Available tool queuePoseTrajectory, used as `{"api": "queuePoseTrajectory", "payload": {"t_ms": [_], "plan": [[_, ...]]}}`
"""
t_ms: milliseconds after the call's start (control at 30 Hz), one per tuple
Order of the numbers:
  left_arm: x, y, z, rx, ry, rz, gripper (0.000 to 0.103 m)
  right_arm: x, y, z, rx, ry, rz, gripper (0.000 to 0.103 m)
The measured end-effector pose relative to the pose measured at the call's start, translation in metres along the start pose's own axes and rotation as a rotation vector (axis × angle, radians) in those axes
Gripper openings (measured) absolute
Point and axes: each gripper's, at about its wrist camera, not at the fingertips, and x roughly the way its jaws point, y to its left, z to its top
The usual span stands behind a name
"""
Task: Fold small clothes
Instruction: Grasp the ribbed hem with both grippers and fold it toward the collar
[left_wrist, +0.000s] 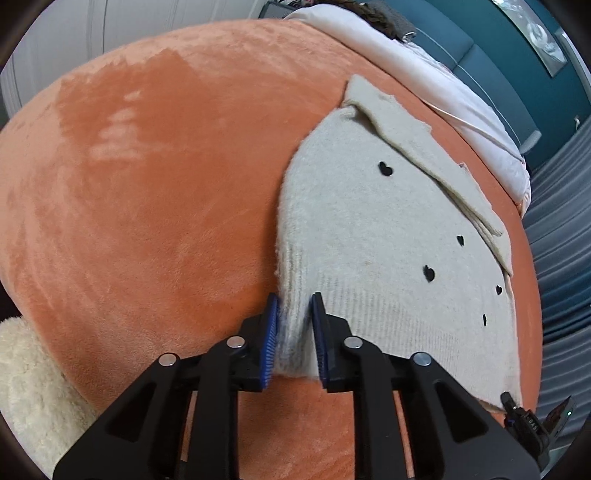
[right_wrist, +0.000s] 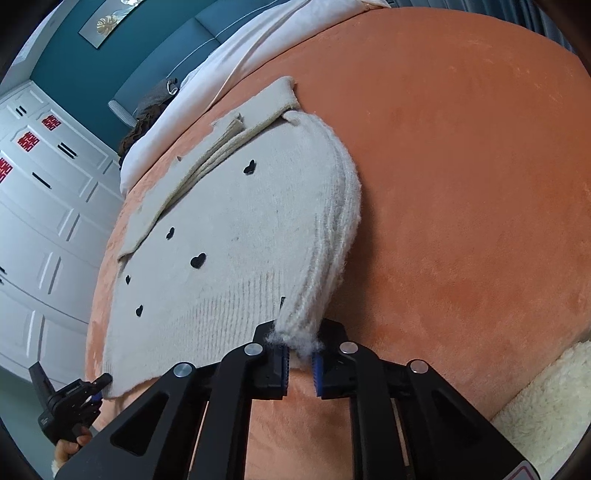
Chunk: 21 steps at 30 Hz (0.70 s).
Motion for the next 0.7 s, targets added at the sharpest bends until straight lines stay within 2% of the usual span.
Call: {"api": "queuePoseTrajectory", "payload": {"t_ms": [100, 133, 167, 200, 267, 333, 400, 433, 467, 500, 533, 567, 600, 700], "plan": [[0.007, 0.005, 0.002, -0.008, 0.015, -0.016, 0.022, 0.005, -0.004, 0.001, 0.015, 0.016, -0.007, 0.017], [0.008, 0.003, 0.003, 0.002, 0.014, -0.018, 0.027, 0.007, -0.004, 0.001, 0.02, 0.023, -0.013, 0.023], [0.009, 0.002, 0.004, 0.009, 0.015, -0.024, 0.037, 0.01, -0.005, 0.001, 0.027, 0.027, -0.018, 0.031], [0.011, -0.001, 0.006, 0.012, 0.016, -0.04, 0.042, 0.012, -0.005, 0.001, 0.039, 0.03, -0.007, 0.033], [0.014, -0.006, 0.01, 0.009, 0.022, -0.076, 0.069, 0.016, -0.004, 0.003, 0.058, 0.028, 0.011, 0.046], [0.02, -0.012, 0.014, 0.005, 0.034, -0.099, 0.083, 0.021, 0.003, 0.006, 0.058, 0.026, 0.016, 0.057], [0.026, -0.018, 0.019, 0.009, 0.04, -0.081, 0.084, 0.026, 0.012, 0.01, 0.039, 0.028, -0.003, 0.061], [0.028, -0.019, 0.022, 0.008, 0.042, -0.081, 0.079, 0.029, 0.016, 0.013, 0.029, 0.031, -0.014, 0.061], [0.029, -0.02, 0.025, 0.003, 0.049, -0.091, 0.055, 0.031, 0.019, 0.016, 0.025, 0.037, -0.017, 0.059], [0.031, -0.019, 0.028, -0.006, 0.074, -0.112, 0.043, 0.034, 0.022, 0.018, 0.026, 0.044, -0.018, 0.055], [0.034, -0.017, 0.031, -0.024, 0.107, -0.13, 0.02, 0.035, 0.024, 0.02, 0.028, 0.052, -0.018, 0.036], [0.034, -0.014, 0.033, -0.054, 0.131, -0.156, 0.011, 0.037, 0.025, 0.022, 0.03, 0.063, -0.015, 0.013], [0.03, -0.011, 0.034, -0.077, 0.135, -0.186, 0.01, 0.037, 0.027, 0.024, 0.034, 0.075, -0.007, 0.013], [0.002, -0.01, 0.036, -0.058, 0.088, -0.216, 0.007, 0.015, 0.034, 0.028, 0.021, 0.021, 0.023, 0.011]]}}
